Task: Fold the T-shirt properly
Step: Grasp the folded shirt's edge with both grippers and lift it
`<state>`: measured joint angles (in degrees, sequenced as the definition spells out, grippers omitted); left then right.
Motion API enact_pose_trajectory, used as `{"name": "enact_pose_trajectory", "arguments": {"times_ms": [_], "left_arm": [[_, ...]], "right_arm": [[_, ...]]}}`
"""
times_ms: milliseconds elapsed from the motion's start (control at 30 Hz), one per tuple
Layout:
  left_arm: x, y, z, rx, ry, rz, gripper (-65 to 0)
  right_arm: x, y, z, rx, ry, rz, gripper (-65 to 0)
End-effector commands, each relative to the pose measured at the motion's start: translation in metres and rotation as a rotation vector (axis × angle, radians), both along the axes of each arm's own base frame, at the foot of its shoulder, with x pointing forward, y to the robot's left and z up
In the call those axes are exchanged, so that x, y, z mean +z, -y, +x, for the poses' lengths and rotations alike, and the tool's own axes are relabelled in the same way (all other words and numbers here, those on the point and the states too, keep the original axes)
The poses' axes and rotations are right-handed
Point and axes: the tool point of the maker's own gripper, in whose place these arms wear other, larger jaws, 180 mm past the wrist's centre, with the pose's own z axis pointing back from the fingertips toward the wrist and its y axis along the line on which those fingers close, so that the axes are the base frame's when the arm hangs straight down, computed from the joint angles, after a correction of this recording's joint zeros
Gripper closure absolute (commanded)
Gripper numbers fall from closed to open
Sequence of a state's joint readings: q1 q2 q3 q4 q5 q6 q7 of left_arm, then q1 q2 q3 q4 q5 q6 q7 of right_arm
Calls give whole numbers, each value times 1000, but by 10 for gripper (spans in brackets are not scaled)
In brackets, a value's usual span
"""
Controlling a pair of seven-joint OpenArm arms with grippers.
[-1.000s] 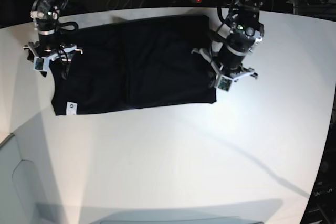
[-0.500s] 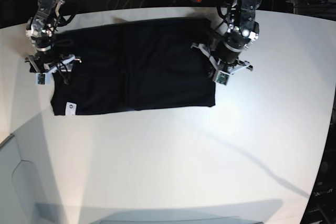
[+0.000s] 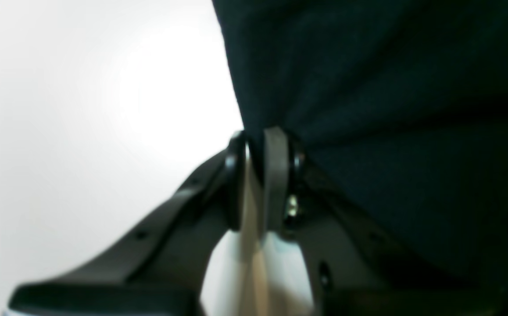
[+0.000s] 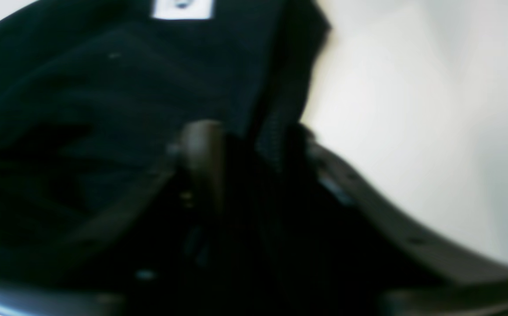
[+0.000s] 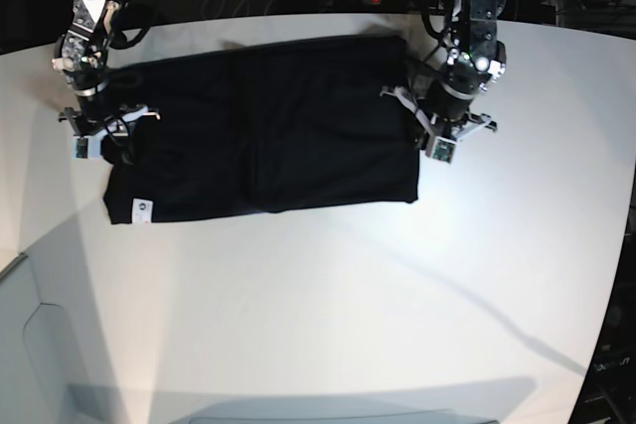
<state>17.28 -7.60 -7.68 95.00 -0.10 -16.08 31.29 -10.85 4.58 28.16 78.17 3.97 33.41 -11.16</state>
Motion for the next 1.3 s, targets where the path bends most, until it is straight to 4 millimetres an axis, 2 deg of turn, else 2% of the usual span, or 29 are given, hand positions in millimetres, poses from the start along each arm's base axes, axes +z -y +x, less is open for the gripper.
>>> {"name": "enact_pose_trajectory", "arguments": {"times_ms": [0,100,167,267,367,567,700,767,867,933,1067,1267], "left_arm": [[2,-10,0,18,-6,39,-76],[2,-10,0,18,-6,39,-76],[2,-10,0,18,-4,40,-76],[6,-10,2,16,6,40,-76],[23,-6,9,10,55,38,-76],[63,0,17,-10,159,46,-76],[76,-32,12,76,187,81,-78],[73,-51,10,122,177,100,-79],[49,-77,2,190,109,111,-79],[35,-83,3,212,73,104,-78],[4,-82,2,237,0,69,-77],[-6,-63,6,244,-15,14,-77]], "right_arm": [[-31,-5,-28,60,-180,-39,-123],[-31,-5,-29,65,-179,-39,0],[-30,-5,-29,65,-177,-41,0],[-16,-1,-24,67,-143,-66,0],[9,-1,-16,80,-77,-106,0],[71,-24,-2,88,89,-150,0],[107,-39,0,82,181,-165,0],[120,-47,0,87,215,-168,0],[128,-65,-4,134,230,-163,0],[129,-79,-6,169,233,-151,0],[123,-107,-12,234,221,-107,0],[128,-157,-11,351,247,-36,0]]}}
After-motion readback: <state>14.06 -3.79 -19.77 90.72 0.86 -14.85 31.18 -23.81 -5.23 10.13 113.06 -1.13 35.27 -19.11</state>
